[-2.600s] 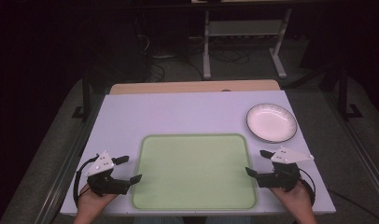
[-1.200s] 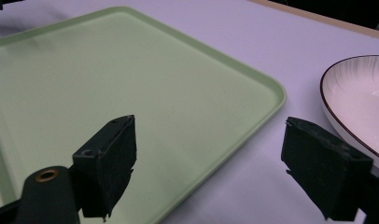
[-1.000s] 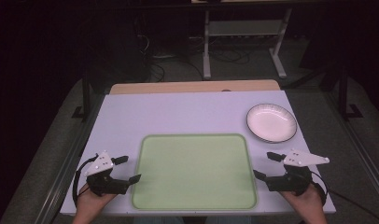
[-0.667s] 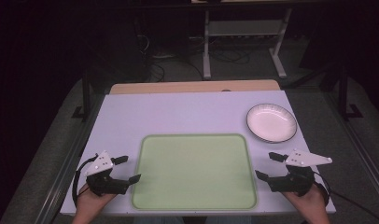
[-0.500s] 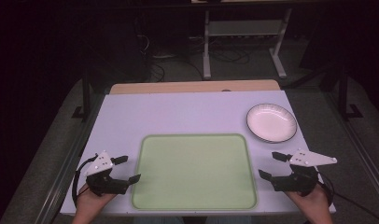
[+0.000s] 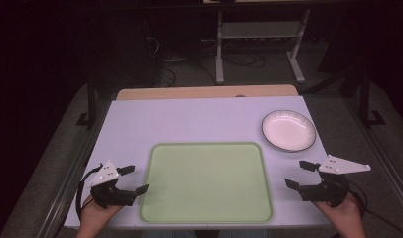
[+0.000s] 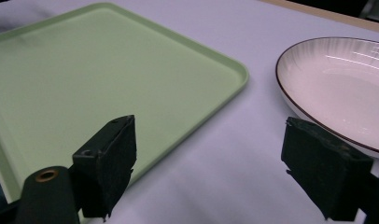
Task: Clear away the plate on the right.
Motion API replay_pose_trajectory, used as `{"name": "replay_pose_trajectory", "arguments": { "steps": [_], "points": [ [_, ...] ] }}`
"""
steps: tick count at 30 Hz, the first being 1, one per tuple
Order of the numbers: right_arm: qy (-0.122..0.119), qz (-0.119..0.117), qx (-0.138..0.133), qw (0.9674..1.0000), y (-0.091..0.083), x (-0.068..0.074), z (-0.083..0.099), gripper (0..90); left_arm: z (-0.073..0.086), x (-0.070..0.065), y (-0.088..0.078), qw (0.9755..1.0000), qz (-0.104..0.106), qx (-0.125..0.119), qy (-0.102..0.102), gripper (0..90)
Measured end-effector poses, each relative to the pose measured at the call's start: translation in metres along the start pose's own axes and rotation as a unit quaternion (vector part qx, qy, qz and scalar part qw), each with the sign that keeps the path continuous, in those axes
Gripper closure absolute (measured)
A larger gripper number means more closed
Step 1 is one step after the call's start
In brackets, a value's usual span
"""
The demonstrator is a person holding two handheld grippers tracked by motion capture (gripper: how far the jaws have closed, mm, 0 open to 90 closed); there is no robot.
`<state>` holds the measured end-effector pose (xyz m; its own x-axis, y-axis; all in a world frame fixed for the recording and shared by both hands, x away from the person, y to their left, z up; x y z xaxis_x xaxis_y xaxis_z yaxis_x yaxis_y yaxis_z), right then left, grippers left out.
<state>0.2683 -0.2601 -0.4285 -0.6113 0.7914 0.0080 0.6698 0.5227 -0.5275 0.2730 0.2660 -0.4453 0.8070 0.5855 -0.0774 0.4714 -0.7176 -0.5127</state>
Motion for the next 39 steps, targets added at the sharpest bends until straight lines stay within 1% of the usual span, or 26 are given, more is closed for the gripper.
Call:
{"name": "replay_pose_trajectory", "arguments": {
  "steps": [1, 3, 9, 17, 21, 26, 33, 39],
  "points": [
    [0.000, 0.000, 0.000, 1.0000, 0.000, 0.000, 0.000, 17.4, 0.000, 0.000, 0.000, 1.0000, 0.000, 0.000, 0.000, 15.6],
    [0.003, 0.003, 0.004, 1.0000, -0.005, -0.005, 0.001, 17.4, 0.000, 0.000, 0.000, 1.0000, -0.001, 0.000, 0.000, 15.6],
    [0.008, 0.010, 0.019, 0.9997, -0.011, -0.016, 0.005, 17.4, 0.000, 0.000, 0.000, 1.0000, -0.001, 0.000, 0.001, 15.6],
    [0.019, 0.012, 0.022, 0.9995, -0.015, -0.032, 0.005, 17.4, 0.000, 0.001, -0.001, 1.0000, -0.002, -0.001, 0.001, 15.6],
    [0.020, 0.016, 0.028, 0.9993, -0.017, -0.040, 0.005, 17.4, 0.000, 0.002, -0.001, 1.0000, -0.003, -0.001, 0.001, 15.6],
    [0.028, 0.015, 0.033, 0.9989, -0.018, -0.051, 0.005, 17.4, 0.000, 0.002, -0.001, 1.0000, -0.003, -0.001, 0.001, 15.6],
    [0.039, 0.019, 0.045, 0.9980, -0.016, -0.069, 0.004, 17.6, 0.000, 0.003, -0.001, 1.0000, -0.003, 0.000, -0.001, 15.6],
    [0.044, 0.032, 0.049, 0.9973, -0.016, -0.084, -0.001, 17.7, 0.001, 0.003, -0.001, 1.0000, -0.004, 0.000, -0.001, 15.6]
  ]
}}
Point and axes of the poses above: each handheld gripper's, and its own axes: y roughly forward along the jaws, z roughly out of its underside, x roughly to its left, the point moved 5 cm from there along y, roughly forward along the jaws, and after that the axes turned 6 degrees about z, right-handed, at the moved point
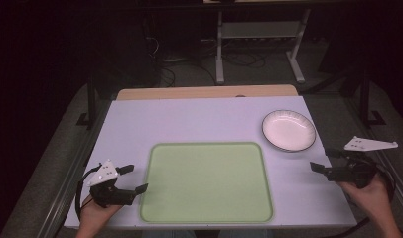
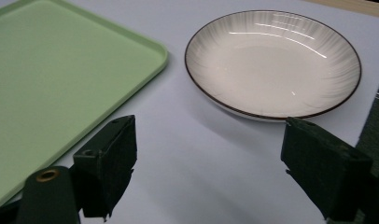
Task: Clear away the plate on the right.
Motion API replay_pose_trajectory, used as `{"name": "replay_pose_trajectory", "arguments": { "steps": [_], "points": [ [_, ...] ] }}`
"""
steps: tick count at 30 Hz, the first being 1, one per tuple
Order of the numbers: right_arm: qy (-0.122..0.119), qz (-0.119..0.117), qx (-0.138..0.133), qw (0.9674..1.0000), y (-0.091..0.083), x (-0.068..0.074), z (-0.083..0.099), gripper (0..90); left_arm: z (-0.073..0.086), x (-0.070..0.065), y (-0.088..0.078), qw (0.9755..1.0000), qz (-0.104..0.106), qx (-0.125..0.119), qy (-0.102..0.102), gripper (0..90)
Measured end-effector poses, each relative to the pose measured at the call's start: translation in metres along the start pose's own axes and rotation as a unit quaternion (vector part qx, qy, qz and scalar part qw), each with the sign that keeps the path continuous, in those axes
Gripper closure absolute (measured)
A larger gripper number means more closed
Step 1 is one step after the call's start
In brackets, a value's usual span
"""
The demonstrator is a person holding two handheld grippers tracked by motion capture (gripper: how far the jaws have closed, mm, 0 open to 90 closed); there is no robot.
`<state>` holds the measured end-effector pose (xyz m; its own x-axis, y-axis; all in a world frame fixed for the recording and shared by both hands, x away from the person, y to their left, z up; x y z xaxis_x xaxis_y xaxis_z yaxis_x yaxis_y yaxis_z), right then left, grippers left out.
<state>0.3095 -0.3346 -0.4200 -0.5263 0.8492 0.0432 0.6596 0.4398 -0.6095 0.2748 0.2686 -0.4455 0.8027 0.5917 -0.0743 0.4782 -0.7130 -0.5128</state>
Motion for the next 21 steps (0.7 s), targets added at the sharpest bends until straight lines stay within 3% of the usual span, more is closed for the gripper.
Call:
{"name": "replay_pose_trajectory", "arguments": {
  "steps": [17, 21],
  "points": [
    [0.035, 0.036, 0.020, 0.9985, 0.018, -0.043, -0.008, 20.6, 0.002, 0.000, 0.003, 1.0000, 0.000, 0.006, -0.004, 15.6],
    [0.054, 0.045, 0.020, 0.9973, 0.022, -0.056, -0.011, 21.0, 0.002, 0.000, 0.003, 1.0000, 0.000, 0.004, -0.004, 15.6]
  ]
}}
Point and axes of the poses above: each handheld gripper's, and its own axes: y roughly forward along the jaws, z roughly out of its underside, x roughly to its left, the point moved 5 cm from there along y, roughly forward along the jaws, and after that the axes turned 6 degrees about z, right-handed, at the moved point
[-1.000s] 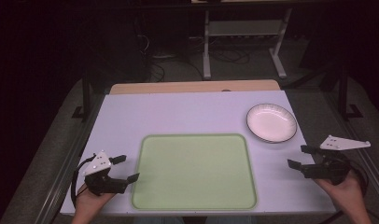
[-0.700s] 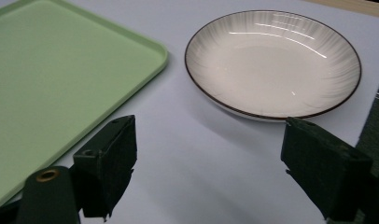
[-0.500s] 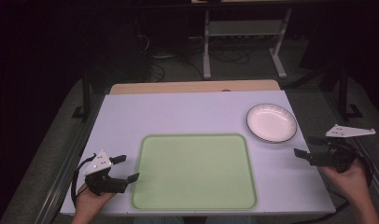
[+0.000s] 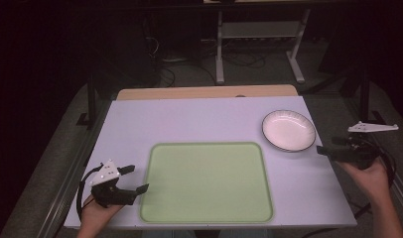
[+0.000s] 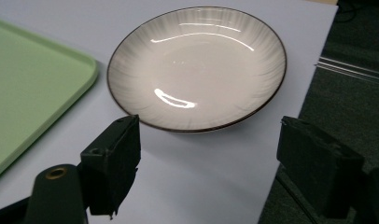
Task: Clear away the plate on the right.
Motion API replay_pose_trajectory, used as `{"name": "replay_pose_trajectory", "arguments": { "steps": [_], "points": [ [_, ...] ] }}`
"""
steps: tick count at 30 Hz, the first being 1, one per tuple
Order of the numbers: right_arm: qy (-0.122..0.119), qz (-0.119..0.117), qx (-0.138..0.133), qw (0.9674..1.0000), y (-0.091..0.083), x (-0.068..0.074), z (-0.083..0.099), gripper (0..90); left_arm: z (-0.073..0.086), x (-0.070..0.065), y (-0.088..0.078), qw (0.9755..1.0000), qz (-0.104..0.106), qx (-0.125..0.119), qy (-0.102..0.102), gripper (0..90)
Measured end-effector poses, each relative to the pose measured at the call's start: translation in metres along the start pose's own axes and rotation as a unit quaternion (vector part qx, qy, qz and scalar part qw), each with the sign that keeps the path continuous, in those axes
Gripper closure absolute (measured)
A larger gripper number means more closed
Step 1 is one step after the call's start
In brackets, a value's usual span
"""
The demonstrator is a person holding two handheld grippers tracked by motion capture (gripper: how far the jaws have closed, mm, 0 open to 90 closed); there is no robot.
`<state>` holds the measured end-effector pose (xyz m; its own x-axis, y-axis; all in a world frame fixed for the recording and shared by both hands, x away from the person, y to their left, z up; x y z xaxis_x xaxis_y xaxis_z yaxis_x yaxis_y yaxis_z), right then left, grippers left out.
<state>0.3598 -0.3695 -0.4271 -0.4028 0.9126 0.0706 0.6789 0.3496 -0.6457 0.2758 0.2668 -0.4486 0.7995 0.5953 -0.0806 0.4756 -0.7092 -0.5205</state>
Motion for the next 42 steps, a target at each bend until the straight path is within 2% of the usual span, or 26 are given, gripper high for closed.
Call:
{"name": "replay_pose_trajectory", "arguments": {
  "steps": [6, 13, 16, 20, 23, 26, 29, 31, 32, 33, 34, 38, 39, 40, 42],
  "points": [
    [0.035, 0.005, 0.002, 0.9994, 0.011, -0.015, -0.004, 22.3, 0.000, 0.001, 0.000, 1.0000, 0.000, 0.001, 0.000, 15.6],
    [0.060, 0.019, 0.026, 0.9977, 0.032, -0.023, -0.006, 24.8, 0.001, 0.001, 0.001, 1.0000, 0.001, 0.001, -0.001, 15.6],
    [0.076, 0.022, 0.029, 0.9965, 0.042, -0.025, -0.007, 26.8, 0.001, 0.001, 0.001, 1.0000, 0.001, 0.001, -0.002, 15.6],
    [0.100, 0.037, 0.037, 0.9936, 0.052, -0.030, -0.012, 29.7, 0.002, 0.002, 0.001, 1.0000, 0.001, 0.002, -0.003, 15.6],
    [0.109, 0.042, 0.044, 0.9922, 0.058, -0.033, -0.014, 32.2, 0.002, 0.003, 0.001, 1.0000, 0.002, 0.002, -0.003, 15.6],
    [0.127, 0.052, 0.062, 0.9885, 0.065, -0.036, -0.016, 35.5, 0.002, 0.003, 0.003, 1.0000, 0.004, 0.006, -0.003, 15.6],
    [0.135, 0.054, 0.073, 0.9867, 0.072, -0.036, -0.015, 41.2, 0.002, 0.002, 0.004, 1.0000, 0.005, 0.006, -0.002, 15.6],
    [0.156, 0.060, 0.083, 0.9824, 0.077, -0.037, -0.014, 44.6, 0.002, 0.002, 0.004, 1.0000, 0.005, 0.006, -0.002, 15.6],
    [0.171, 0.054, 0.084, 0.9802, 0.078, -0.037, -0.014, 46.9, 0.002, 0.002, 0.003, 1.0000, 0.005, 0.005, -0.003, 15.6],
    [0.171, 0.054, 0.084, 0.9802, 0.078, -0.037, -0.014, 46.9, 0.002, 0.002, 0.003, 1.0000, 0.005, 0.005, -0.003, 15.6],
    [0.187, 0.050, 0.083, 0.9776, 0.081, -0.038, -0.013, 51.3, 0.002, 0.002, 0.003, 1.0000, 0.005, 0.004, -0.004, 15.6],
    [0.204, 0.047, 0.083, 0.9743, 0.083, -0.038, -0.012, 61.4, 0.002, 0.003, 0.003, 1.0000, 0.005, 0.005, -0.003, 15.6],
    [0.204, 0.047, 0.083, 0.9743, 0.083, -0.038, -0.012, 61.4, 0.002, 0.003, 0.003, 1.0000, 0.005, 0.005, -0.003, 15.6],
    [0.218, 0.041, 0.084, 0.9714, 0.083, -0.038, -0.011, 64.9, 0.002, 0.003, 0.003, 1.0000, 0.006, 0.006, -0.002, 15.6],
    [0.227, 0.039, 0.087, 0.9691, 0.085, -0.038, -0.011, 67.9, 0.002, 0.003, 0.004, 1.0000, 0.006, 0.006, -0.002, 15.6]
  ]
}}
Point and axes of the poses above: each handheld gripper's, and its own axes: y roughly forward along the jaws, z roughly out of its underside, x roughly to its left, the point moved 5 cm from there along y, roughly forward along the jaws, and after that the axes turned 6 degrees about z, right-handed, at the moved point
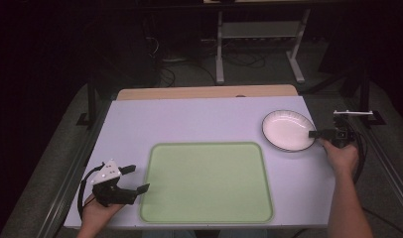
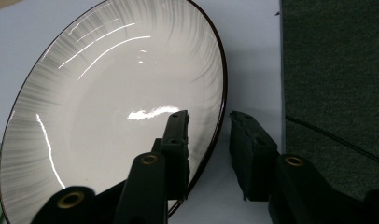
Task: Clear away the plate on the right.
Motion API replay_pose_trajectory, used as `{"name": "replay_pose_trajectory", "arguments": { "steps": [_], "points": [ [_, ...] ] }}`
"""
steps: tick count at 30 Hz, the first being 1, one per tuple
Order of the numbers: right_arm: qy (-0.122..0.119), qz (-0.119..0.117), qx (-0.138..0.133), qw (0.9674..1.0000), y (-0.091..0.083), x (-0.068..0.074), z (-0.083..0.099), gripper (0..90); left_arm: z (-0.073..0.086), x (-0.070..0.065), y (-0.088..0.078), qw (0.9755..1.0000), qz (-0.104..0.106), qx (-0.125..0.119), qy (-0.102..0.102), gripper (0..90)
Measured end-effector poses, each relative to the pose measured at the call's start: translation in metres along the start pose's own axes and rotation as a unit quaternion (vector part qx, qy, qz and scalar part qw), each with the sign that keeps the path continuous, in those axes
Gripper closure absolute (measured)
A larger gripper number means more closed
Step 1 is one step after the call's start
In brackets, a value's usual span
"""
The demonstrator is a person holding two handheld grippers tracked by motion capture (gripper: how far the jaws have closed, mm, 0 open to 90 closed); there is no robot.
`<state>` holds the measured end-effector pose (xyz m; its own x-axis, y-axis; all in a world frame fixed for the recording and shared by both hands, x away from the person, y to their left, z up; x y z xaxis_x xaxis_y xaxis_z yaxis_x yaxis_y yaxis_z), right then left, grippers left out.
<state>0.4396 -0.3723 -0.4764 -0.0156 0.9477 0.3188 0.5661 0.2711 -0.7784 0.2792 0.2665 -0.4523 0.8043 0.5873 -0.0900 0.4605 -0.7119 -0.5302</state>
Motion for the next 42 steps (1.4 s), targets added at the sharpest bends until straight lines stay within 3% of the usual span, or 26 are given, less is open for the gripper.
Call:
{"name": "replay_pose_trajectory", "arguments": {
  "steps": [8, 10, 15, 16, 22, 24, 26, 27, 28, 32, 33, 34, 37, 42],
  "points": [
    [0.030, -0.005, 0.017, 0.9994, 0.011, 0.005, 0.000, 71.3, -0.001, 0.000, 0.000, 1.0000, 0.000, -0.002, 0.001, 15.6],
    [0.058, -0.009, 0.021, 0.9981, 0.011, 0.004, 0.000, 74.1, -0.001, 0.000, 0.000, 1.0000, 0.001, -0.001, 0.001, 15.6],
    [0.088, -0.025, 0.015, 0.9957, 0.010, -0.001, 0.001, 79.0, -0.001, 0.000, 0.000, 1.0000, 0.002, 0.000, 0.003, 15.6],
    [0.106, -0.035, 0.012, 0.9937, 0.009, -0.002, 0.002, 80.4, -0.001, 0.000, 0.000, 1.0000, 0.001, 0.001, 0.003, 15.6],
    [0.130, -0.043, 0.006, 0.9906, 0.010, -0.004, 0.003, 81.7, -0.001, 0.000, 0.000, 1.0000, 0.001, 0.001, 0.003, 15.6],
    [0.145, -0.050, 0.000, 0.9882, 0.010, -0.004, 0.003, 82.6, -0.001, 0.000, 0.000, 1.0000, 0.001, 0.000, 0.003, 15.6],
    [0.170, -0.070, -0.013, 0.9829, 0.010, -0.005, 0.004, 83.3, -0.001, 0.000, 0.000, 1.0000, 0.001, -0.001, 0.002, 15.6],
    [0.170, -0.070, -0.013, 0.9829, 0.010, -0.005, 0.004, 83.3, -0.001, 0.000, 0.000, 1.0000, 0.001, -0.001, 0.002, 15.6],
    [0.181, -0.076, -0.018, 0.9804, 0.010, -0.005, 0.005, 83.3, -0.001, 0.000, 0.000, 1.0000, 0.001, -0.003, 0.001, 15.6],
    [0.202, -0.078, -0.017, 0.9760, 0.008, -0.005, 0.006, 83.2, -0.002, 0.000, -0.001, 1.0000, 0.001, -0.002, 0.003, 15.7],
    [0.202, -0.078, -0.017, 0.9760, 0.008, -0.005, 0.006, 83.2, -0.002, 0.000, -0.001, 1.0000, 0.001, -0.002, 0.003, 15.6],
    [0.215, -0.091, -0.025, 0.9722, 0.006, -0.005, 0.005, 83.0, -0.002, 0.000, -0.001, 1.0000, 0.000, -0.003, 0.004, 15.6],
    [0.216, -0.088, -0.024, 0.9722, 0.005, -0.004, 0.005, 82.9, -0.002, -0.001, -0.001, 1.0000, 0.000, -0.003, 0.005, 15.6],
    [0.231, -0.094, -0.030, 0.9678, 0.000, -0.004, 0.008, 82.0, -0.002, 0.000, -0.002, 1.0000, 0.000, -0.004, 0.004, 15.6]
  ]
}}
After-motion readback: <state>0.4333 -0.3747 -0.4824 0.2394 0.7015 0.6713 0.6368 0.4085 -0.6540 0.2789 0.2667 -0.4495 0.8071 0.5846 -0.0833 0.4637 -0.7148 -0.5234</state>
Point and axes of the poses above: each handheld gripper's, and its own axes: y roughly forward along the jaws, z roughly out of its underside, x roughly to its left, the point moved 5 cm from there along y, roughly forward along the jaws, and after that the axes turned 6 degrees about z, right-handed, at the moved point
